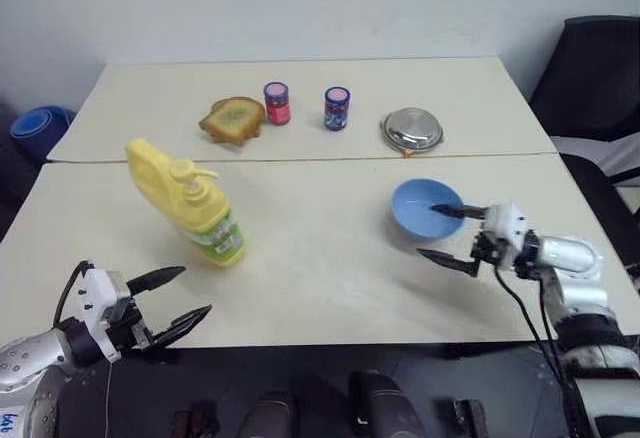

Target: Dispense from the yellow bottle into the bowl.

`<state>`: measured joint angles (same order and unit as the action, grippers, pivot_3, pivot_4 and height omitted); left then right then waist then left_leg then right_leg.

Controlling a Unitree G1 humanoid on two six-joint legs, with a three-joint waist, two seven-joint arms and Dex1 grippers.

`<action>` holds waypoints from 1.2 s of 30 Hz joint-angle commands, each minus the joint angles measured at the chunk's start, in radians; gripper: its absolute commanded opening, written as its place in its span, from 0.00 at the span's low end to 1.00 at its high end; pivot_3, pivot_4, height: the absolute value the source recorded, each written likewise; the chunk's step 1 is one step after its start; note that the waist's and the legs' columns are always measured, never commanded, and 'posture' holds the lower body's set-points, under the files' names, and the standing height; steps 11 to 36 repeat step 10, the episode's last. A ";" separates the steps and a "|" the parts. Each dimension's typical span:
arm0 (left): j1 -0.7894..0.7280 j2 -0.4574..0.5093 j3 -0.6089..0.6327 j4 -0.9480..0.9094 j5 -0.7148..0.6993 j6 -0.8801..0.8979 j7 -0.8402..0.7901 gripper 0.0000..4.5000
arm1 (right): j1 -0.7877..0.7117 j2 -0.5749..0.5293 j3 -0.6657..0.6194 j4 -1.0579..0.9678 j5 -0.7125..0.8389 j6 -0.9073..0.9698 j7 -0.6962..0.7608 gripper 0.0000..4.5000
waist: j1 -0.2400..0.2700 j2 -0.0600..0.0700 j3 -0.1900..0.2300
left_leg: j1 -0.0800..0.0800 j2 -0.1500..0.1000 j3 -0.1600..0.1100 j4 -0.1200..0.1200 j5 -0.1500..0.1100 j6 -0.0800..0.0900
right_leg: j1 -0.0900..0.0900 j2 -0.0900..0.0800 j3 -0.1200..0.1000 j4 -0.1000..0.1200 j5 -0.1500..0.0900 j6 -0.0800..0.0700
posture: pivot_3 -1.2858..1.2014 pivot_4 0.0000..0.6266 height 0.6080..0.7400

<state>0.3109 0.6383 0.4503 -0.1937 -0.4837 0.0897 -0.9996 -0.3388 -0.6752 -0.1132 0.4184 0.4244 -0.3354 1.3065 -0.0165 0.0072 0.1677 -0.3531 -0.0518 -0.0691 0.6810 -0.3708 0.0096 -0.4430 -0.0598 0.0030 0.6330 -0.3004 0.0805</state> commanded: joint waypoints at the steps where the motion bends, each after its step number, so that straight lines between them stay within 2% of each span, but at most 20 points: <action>1: 0.049 0.001 0.023 0.054 0.058 -0.106 -0.008 1.00 | 0.235 -0.048 -0.081 -0.344 0.130 0.137 -0.025 0.99 | 0.018 0.000 0.000 | 0.000 0.000 0.000 -0.001 -0.001 0.000 | 0.000 0.000 0.000 -0.001 0.000 0.000 | 0.52 0.24 1.00; 4: 0.089 0.007 0.021 0.088 0.091 -0.186 -0.027 1.00 | 0.413 -0.062 -0.095 -0.492 0.138 0.150 -0.009 0.99 | 0.027 0.000 0.000 | 0.000 0.000 0.000 0.000 -0.002 0.002 | 0.002 0.000 0.000 -0.004 0.000 0.001 | 0.52 0.24 1.00; 7: 0.111 0.007 0.018 0.081 0.086 -0.171 -0.012 1.00 | 0.486 -0.047 -0.094 -0.519 0.109 0.102 -0.002 0.99 | 0.027 -0.001 0.001 | 0.009 0.000 0.000 0.000 -0.004 0.006 | 0.014 0.000 0.001 -0.007 0.002 0.002 | 0.52 0.24 1.00; 10: 0.107 -0.006 -0.012 0.064 0.122 -0.195 0.019 1.00 | 0.475 -0.030 -0.081 -0.485 0.084 0.068 -0.011 0.99 | 0.025 0.000 0.001 | 0.025 0.001 0.000 -0.003 -0.010 0.013 | 0.029 0.000 0.001 -0.011 0.001 0.002 | 0.52 0.24 1.00; 36: 0.107 -0.006 -0.012 0.064 0.122 -0.195 0.019 1.00 | 0.475 -0.030 -0.081 -0.485 0.084 0.068 -0.011 0.99 | 0.025 0.000 0.001 | 0.025 0.001 0.000 -0.003 -0.010 0.013 | 0.029 0.000 0.001 -0.011 0.001 0.002 | 0.52 0.24 1.00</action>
